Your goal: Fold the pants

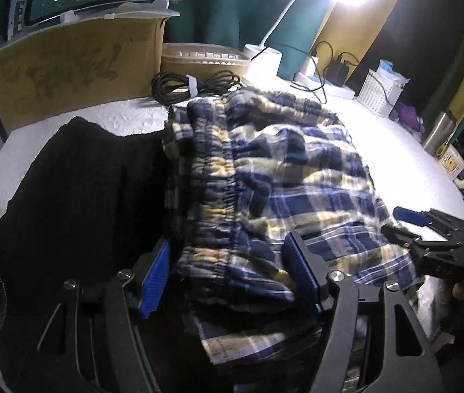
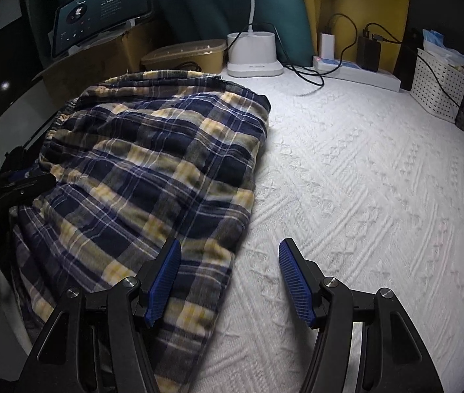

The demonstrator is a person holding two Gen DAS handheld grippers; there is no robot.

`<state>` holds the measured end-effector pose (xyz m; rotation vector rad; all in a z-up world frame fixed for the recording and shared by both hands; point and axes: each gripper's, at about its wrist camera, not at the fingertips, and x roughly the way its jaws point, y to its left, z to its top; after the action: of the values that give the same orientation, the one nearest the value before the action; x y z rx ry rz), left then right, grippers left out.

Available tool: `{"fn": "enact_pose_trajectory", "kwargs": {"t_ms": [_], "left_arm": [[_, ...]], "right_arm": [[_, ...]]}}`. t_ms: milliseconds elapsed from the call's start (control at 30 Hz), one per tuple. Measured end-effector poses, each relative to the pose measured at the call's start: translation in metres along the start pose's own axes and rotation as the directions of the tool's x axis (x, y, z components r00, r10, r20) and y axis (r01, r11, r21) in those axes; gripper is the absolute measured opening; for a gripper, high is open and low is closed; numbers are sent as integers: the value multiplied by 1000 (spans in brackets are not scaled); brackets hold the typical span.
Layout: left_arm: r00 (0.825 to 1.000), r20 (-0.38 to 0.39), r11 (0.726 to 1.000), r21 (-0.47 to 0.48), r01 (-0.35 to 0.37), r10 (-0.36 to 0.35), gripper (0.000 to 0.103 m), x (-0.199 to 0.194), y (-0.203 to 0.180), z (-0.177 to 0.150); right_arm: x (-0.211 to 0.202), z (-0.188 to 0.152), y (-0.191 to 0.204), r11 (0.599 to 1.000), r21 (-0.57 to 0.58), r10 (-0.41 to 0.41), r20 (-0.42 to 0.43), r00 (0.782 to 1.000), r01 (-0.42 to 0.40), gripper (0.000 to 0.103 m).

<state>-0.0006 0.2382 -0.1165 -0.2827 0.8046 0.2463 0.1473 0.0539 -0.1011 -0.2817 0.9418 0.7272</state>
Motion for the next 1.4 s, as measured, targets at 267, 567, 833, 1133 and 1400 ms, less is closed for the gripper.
{"fn": "enact_pose_trajectory", "kwargs": {"t_ms": [267,567,833,1133,1400], "left_arm": [[999,24,1000,-4,-28,28,69,-8,1,-3],[994,96,997,58,-52,46,69,-32,-26,14],[995,85,993,107,-58,49,69,-20,-59,28],[996,87,989,146,-26,14,69,-11,-104,43],[992,124,983,185,-14,-10,80,-13,-143,53]], "right_arm": [[-10,-9,-1,999,3,-32,17,999,32,64],[-30,-15,-15,998,29,-50,44,998,49,64],[-46,-12,-42,996,69,-69,78,995,64,64],[-67,-14,-83,988,130,-102,109,989,88,64],[-95,-20,-117,977,173,-151,146,978,125,73]]}}
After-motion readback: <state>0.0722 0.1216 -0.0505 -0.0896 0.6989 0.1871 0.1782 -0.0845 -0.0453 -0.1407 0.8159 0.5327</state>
